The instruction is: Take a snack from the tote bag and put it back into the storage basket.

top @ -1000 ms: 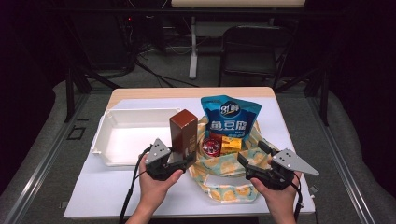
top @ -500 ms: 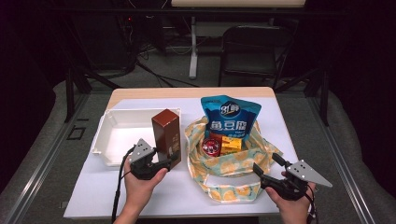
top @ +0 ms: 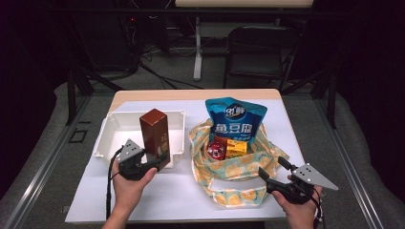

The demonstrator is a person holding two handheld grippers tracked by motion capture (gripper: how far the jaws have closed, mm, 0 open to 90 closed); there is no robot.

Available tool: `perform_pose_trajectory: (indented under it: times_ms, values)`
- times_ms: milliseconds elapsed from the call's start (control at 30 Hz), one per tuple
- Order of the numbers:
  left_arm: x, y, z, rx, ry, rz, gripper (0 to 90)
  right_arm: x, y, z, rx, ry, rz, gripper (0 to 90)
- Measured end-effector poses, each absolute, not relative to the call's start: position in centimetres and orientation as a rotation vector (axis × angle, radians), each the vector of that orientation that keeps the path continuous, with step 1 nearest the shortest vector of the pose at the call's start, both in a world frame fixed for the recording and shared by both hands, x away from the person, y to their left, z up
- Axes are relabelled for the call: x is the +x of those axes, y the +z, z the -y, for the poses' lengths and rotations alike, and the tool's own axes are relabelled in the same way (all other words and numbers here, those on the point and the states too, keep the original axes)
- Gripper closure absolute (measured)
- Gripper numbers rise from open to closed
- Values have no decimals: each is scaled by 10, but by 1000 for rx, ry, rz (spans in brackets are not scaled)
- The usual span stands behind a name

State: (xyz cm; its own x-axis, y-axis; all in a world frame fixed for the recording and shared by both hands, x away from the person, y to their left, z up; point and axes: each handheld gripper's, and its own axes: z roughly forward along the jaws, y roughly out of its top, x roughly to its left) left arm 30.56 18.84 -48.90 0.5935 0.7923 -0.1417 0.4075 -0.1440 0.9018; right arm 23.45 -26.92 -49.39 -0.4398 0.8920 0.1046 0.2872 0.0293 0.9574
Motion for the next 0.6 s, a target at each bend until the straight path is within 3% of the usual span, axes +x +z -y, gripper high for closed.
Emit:
perform_pose_trajectory:
  times_ms: [600]
  values:
    - [325,-496,-202,1891,467,-1073,448,237,-498,269,1184,1407,-1788,187]
